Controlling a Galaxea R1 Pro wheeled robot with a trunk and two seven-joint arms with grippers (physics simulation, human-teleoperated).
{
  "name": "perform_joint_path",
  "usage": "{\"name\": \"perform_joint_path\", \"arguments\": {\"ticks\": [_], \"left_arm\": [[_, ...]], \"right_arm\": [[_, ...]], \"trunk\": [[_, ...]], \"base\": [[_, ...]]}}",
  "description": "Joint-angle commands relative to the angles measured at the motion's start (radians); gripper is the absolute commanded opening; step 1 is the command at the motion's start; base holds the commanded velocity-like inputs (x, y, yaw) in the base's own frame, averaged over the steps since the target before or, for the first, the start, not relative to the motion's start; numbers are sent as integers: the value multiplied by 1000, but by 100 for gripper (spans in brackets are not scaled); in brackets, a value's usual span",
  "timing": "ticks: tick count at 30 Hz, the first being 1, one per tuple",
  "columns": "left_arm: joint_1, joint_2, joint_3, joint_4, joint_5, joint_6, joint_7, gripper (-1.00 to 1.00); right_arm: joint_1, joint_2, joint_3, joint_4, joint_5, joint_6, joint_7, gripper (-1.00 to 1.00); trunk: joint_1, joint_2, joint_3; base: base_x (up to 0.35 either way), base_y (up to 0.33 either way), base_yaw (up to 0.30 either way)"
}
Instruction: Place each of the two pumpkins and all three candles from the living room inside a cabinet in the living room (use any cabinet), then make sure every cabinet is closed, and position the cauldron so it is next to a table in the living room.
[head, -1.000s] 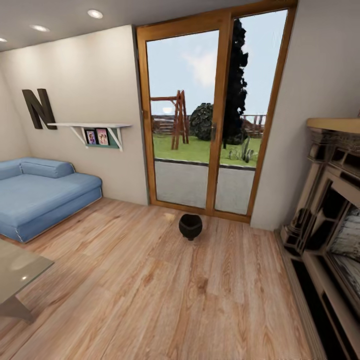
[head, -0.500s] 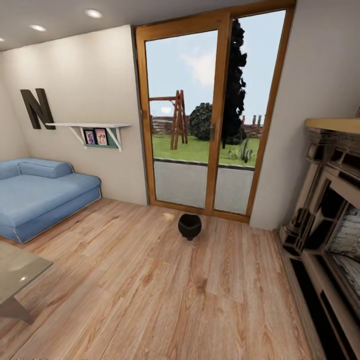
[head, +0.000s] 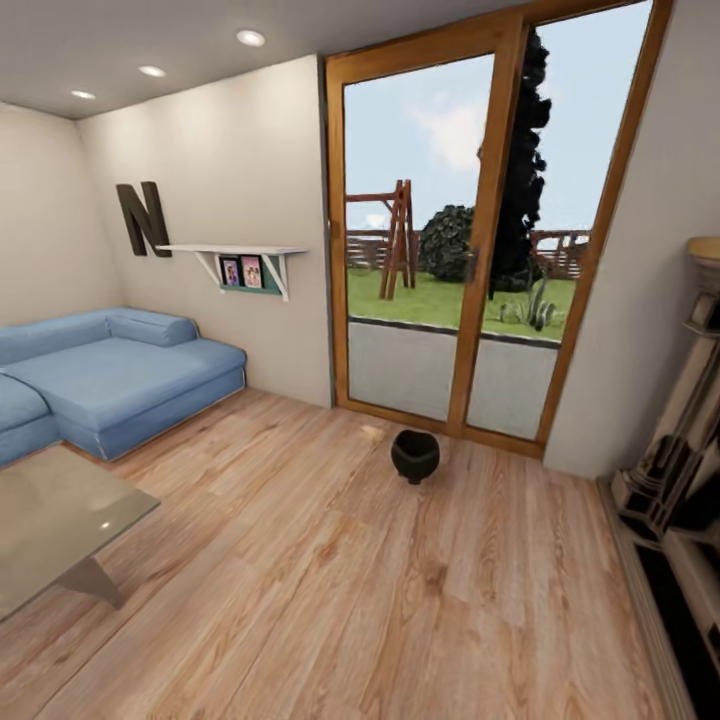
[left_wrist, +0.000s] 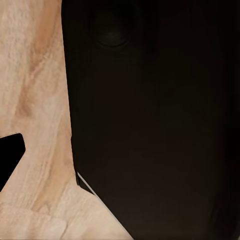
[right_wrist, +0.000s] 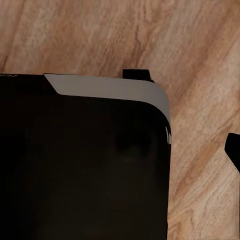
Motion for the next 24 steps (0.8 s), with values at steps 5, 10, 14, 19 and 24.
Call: {"name": "perform_joint_path", "arguments": {"ticks": [5, 10, 14, 19, 24], "left_arm": [[0, 0, 0, 0, 0, 0, 0, 100], [0, 0, 0, 0, 0, 0, 0, 100], [0, 0, 0, 0, 0, 0, 0, 100], [0, 0, 0, 0, 0, 0, 0, 100], [0, 0, 0, 0, 0, 0, 0, 100]], "right_arm": [[0, 0, 0, 0, 0, 0, 0, 100], [0, 0, 0, 0, 0, 0, 0, 100], [0, 0, 0, 0, 0, 0, 0, 100], [0, 0, 0, 0, 0, 0, 0, 100], [0, 0, 0, 0, 0, 0, 0, 100]], "trunk": [[0, 0, 0], [0, 0, 0], [0, 0, 0], [0, 0, -2], [0, 0, -4]], "base": [[0, 0, 288], [0, 0, 288], [0, 0, 288], [0, 0, 288], [0, 0, 288]]}}
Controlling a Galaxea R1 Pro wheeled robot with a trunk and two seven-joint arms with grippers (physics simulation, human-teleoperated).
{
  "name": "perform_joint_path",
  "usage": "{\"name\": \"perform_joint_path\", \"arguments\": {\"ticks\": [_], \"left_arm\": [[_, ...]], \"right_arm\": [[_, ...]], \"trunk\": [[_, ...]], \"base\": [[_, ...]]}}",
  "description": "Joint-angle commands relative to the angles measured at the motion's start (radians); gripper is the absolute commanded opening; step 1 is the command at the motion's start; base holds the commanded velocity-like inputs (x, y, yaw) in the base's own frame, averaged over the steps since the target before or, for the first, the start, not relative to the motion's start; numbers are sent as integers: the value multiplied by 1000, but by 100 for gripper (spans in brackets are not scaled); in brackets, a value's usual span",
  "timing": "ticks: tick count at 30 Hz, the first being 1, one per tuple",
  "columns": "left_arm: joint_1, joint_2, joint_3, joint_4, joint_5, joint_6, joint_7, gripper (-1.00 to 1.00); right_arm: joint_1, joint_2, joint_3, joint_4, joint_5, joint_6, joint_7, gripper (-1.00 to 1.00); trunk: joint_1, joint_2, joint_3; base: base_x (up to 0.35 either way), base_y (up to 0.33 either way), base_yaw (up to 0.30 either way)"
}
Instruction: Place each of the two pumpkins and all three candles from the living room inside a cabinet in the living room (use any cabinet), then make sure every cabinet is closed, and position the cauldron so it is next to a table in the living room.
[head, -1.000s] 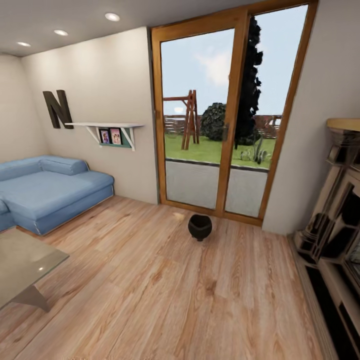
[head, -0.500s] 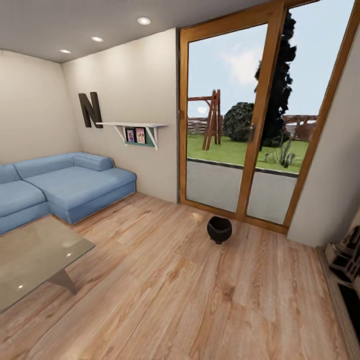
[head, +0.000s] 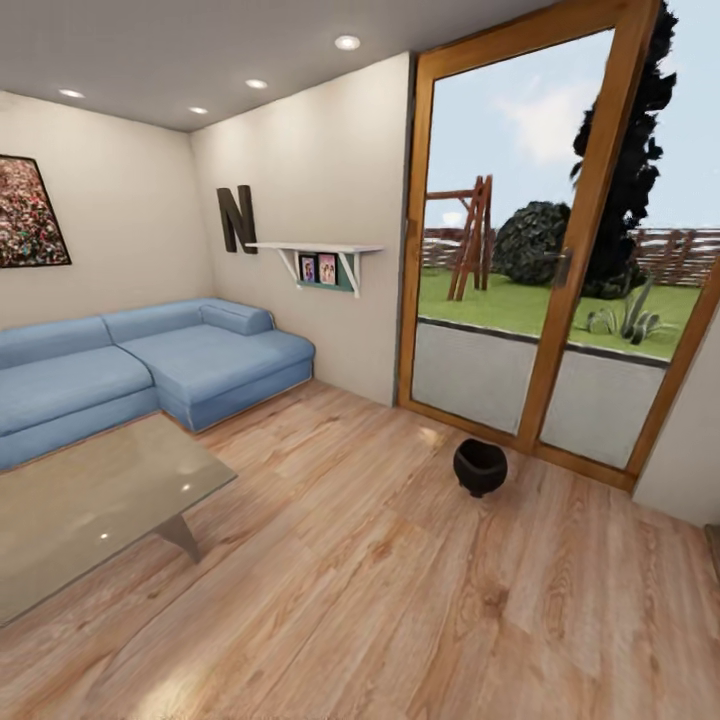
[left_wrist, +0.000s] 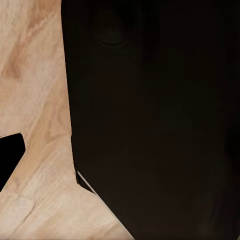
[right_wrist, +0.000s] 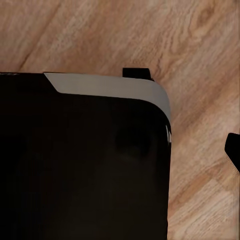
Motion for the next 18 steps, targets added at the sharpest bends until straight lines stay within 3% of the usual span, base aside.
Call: {"name": "perform_joint_path", "arguments": {"ticks": [1, 18], "left_arm": [[0, 0, 0, 0, 0, 0, 0, 100], [0, 1, 0, -2, 0, 0, 0, 100]], "right_arm": [[0, 0, 0, 0, 0, 0, 0, 100], [0, 0, 0, 0, 0, 0, 0, 100]], "trunk": [[0, 0, 0], [0, 0, -7]], "base": [[0, 0, 288], [0, 0, 288]]}}
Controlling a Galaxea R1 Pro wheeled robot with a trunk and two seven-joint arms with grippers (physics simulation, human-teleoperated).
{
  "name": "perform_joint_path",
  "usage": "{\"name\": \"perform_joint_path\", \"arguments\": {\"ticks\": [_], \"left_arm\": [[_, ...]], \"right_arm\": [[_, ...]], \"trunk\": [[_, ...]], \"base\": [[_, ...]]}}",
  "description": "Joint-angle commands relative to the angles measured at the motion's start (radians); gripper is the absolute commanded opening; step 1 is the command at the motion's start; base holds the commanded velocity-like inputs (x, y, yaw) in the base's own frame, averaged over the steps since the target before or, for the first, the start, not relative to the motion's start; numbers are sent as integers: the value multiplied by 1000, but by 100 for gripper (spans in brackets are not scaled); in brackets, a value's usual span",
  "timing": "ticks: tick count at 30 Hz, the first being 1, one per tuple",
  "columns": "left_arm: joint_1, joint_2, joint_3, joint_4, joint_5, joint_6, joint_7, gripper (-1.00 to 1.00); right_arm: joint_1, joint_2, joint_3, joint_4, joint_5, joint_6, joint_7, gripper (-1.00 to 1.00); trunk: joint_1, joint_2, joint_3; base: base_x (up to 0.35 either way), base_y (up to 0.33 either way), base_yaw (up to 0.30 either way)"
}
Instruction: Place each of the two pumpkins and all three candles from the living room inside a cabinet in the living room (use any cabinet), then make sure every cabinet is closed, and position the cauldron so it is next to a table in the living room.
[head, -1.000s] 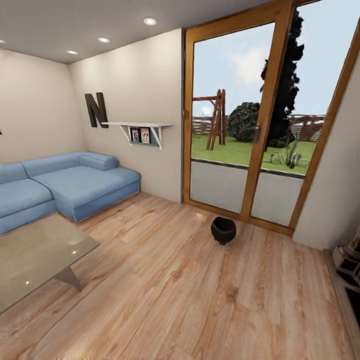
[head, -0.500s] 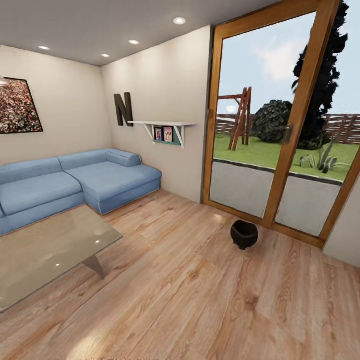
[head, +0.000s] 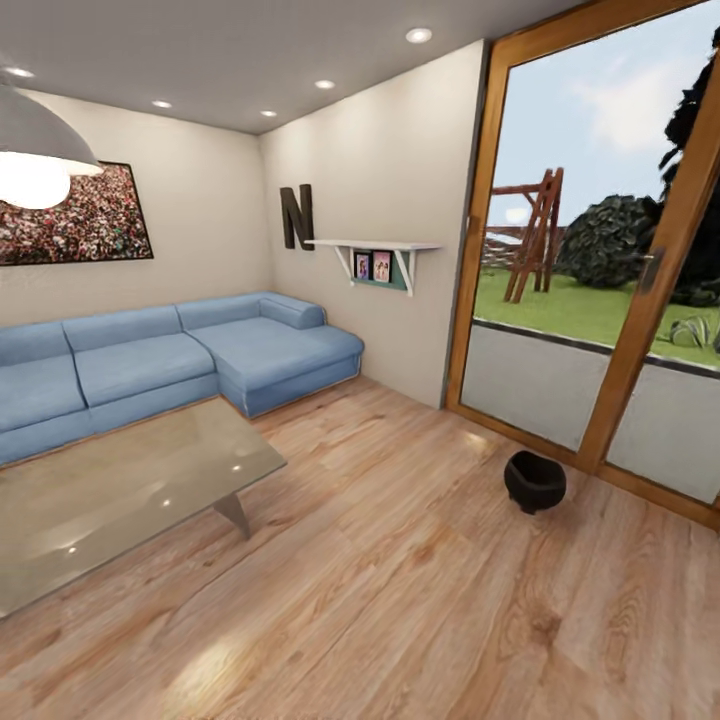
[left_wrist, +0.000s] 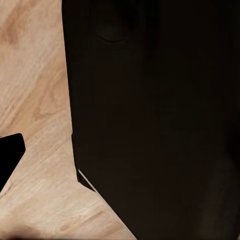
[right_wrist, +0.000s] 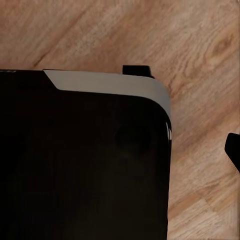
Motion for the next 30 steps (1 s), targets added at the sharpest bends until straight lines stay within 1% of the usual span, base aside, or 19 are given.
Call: {"name": "perform_joint_path", "arguments": {"ticks": [1, 30], "left_arm": [[0, 0, 0, 0, 0, 0, 0, 100], [0, -1, 0, 0, 0, 0, 0, 100]], "right_arm": [[0, 0, 0, 0, 0, 0, 0, 100], [0, -1, 0, 0, 1, 0, 0, 100]], "trunk": [[0, 0, 0], [0, 0, -2]], "base": [[0, 0, 288], [0, 0, 288]]}}
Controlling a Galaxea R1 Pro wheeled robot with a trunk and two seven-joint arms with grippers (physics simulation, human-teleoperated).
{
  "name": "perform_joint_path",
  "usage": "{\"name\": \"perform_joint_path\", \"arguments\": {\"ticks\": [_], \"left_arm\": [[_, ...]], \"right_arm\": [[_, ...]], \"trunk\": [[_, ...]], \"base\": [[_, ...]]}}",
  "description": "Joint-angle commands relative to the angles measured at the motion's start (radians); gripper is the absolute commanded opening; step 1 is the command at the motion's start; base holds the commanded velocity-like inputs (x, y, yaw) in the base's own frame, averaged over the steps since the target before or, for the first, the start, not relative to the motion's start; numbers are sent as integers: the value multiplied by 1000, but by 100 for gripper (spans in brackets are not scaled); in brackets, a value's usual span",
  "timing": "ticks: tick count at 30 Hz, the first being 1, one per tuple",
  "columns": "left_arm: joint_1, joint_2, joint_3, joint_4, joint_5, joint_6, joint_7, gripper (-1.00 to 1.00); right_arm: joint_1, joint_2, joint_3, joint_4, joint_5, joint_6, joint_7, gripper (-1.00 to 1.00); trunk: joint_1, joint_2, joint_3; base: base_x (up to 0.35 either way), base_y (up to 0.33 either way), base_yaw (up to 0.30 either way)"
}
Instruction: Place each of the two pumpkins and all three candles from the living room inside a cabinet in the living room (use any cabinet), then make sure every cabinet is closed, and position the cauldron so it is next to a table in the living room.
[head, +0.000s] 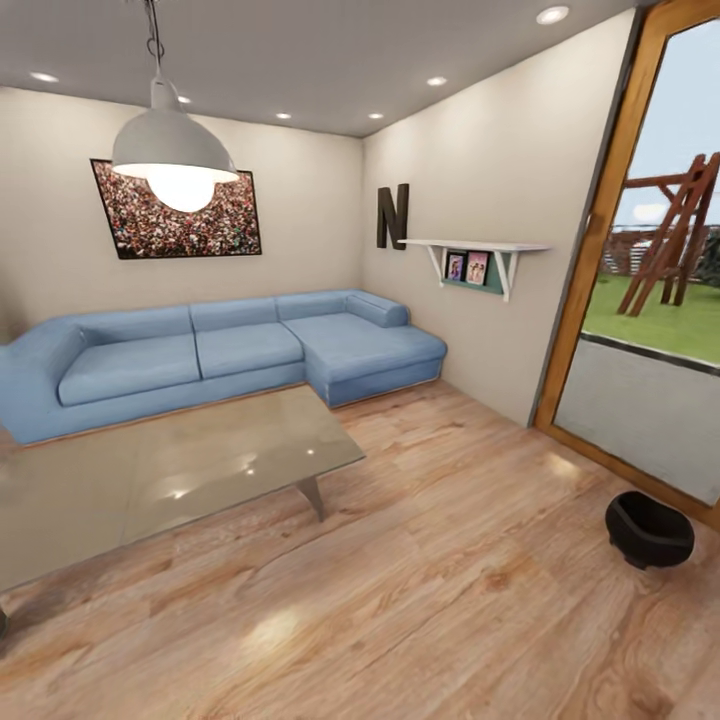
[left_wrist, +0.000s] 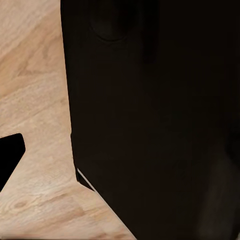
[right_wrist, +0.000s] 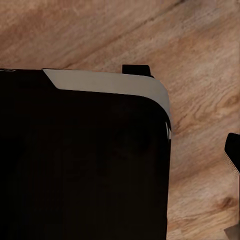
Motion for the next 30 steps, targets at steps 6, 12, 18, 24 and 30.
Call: {"name": "perform_joint_path", "arguments": {"ticks": [6, 12, 18, 24, 30], "left_arm": [[0, 0, 0, 0, 0, 0, 0, 100], [0, 0, 0, 1, 0, 0, 0, 100], [0, 0, 0, 0, 0, 0, 0, 100], [0, 0, 0, 0, 0, 0, 0, 100], [0, 0, 0, -1, 0, 0, 0, 100]], "right_arm": [[0, 0, 0, 0, -1, 0, 0, 100], [0, -1, 0, 0, 0, 0, 0, 100], [0, -1, 0, 0, -1, 0, 0, 100], [0, -1, 0, 0, 0, 0, 0, 100], [0, -1, 0, 0, 0, 0, 0, 100]], "trunk": [[0, 0, 0], [0, 0, 0], [0, 0, 0], [0, 0, 0], [0, 0, 0]], "base": [[0, 0, 288], [0, 0, 288], [0, 0, 288], [0, 0, 288], [0, 0, 288]]}}
